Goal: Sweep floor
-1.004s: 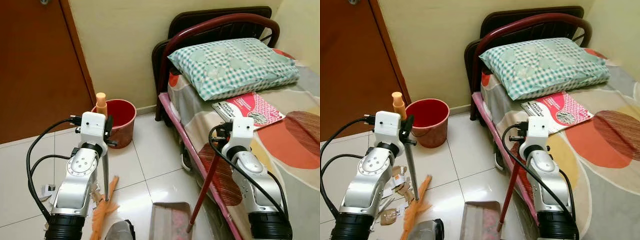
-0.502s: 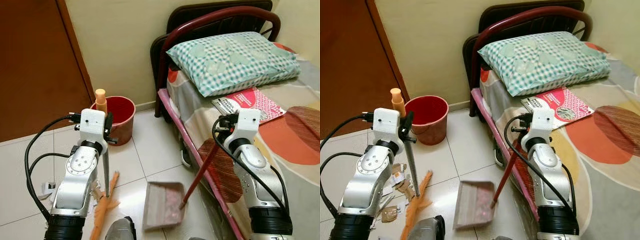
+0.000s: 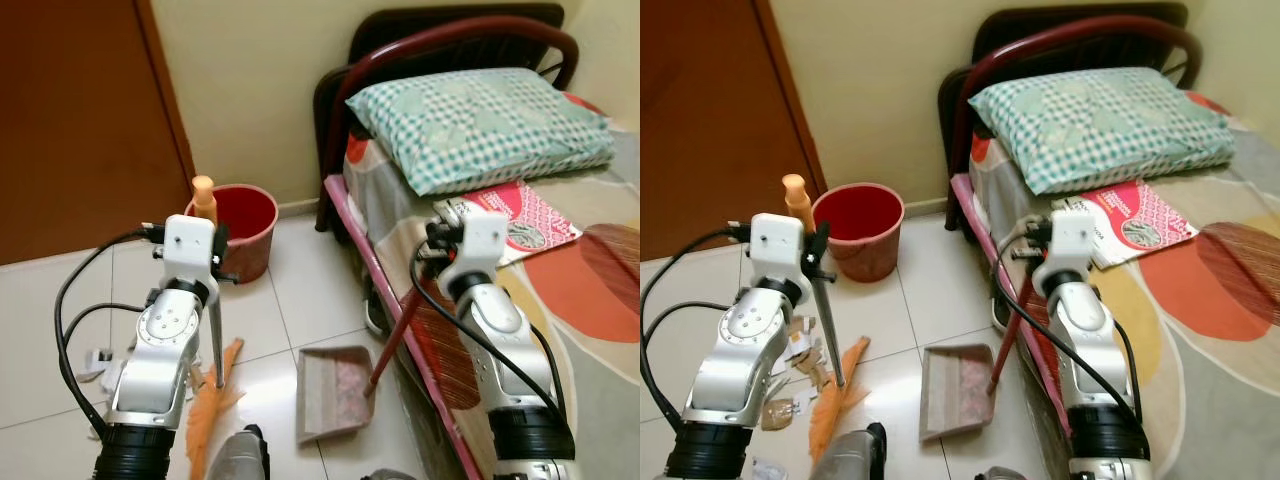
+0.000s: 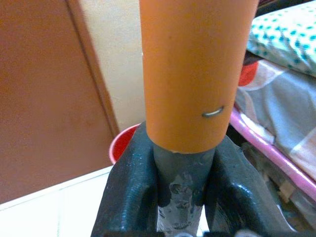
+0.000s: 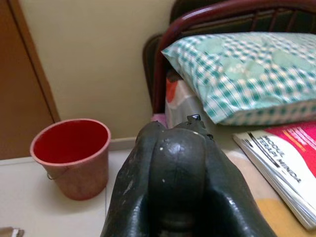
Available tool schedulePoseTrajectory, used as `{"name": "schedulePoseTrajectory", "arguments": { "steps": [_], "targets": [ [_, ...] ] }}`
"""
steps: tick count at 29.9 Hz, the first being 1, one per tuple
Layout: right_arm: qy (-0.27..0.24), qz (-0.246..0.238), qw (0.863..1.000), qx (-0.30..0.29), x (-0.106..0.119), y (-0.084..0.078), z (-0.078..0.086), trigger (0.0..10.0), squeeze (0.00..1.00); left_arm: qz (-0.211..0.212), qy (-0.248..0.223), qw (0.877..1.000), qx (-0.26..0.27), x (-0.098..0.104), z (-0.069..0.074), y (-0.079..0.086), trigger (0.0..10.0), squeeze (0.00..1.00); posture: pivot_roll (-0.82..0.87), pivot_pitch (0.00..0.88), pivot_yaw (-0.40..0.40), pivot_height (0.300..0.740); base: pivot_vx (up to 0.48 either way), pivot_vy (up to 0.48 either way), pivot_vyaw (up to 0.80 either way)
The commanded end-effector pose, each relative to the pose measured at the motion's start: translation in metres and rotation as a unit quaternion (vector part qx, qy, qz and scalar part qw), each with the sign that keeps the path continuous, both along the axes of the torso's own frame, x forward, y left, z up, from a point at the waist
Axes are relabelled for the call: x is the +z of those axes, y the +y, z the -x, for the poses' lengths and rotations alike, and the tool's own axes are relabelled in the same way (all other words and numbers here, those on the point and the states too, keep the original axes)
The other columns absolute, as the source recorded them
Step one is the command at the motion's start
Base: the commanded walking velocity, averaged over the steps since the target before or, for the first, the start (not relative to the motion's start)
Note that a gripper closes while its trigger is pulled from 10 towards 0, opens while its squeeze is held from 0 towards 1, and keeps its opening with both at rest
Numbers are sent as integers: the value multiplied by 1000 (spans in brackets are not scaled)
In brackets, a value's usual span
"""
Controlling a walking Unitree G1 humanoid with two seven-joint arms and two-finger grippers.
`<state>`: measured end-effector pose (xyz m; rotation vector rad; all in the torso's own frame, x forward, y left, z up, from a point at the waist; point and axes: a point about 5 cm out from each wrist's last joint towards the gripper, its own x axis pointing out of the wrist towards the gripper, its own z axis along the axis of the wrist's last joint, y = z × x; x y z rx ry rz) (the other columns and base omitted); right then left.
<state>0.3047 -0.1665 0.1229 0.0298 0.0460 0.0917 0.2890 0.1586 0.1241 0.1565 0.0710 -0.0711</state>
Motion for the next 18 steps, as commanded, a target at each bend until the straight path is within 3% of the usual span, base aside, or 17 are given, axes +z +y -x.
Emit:
{"name": "schedulePoseTrajectory", "arguments": {
  "steps": [1,5,18],
  "targets": [
    [-16,-3,1000,-1,6,-2,-2,10000,0,-10,-10,1000,6,4,-1,1,10000,0,-7,56,-53,740,0,0,800],
    [-16,-4,1000,-1,3,-2,-1,10000,0,-11,-9,1000,8,4,-1,2,10000,0,-6,53,-51,740,0,0,611],
    [-15,-11,1000,-18,0,-5,-2,10000,0,-22,-23,1000,2,10,-2,0,10000,0,-6,55,-51,740,0,0,0]
  ]
}}
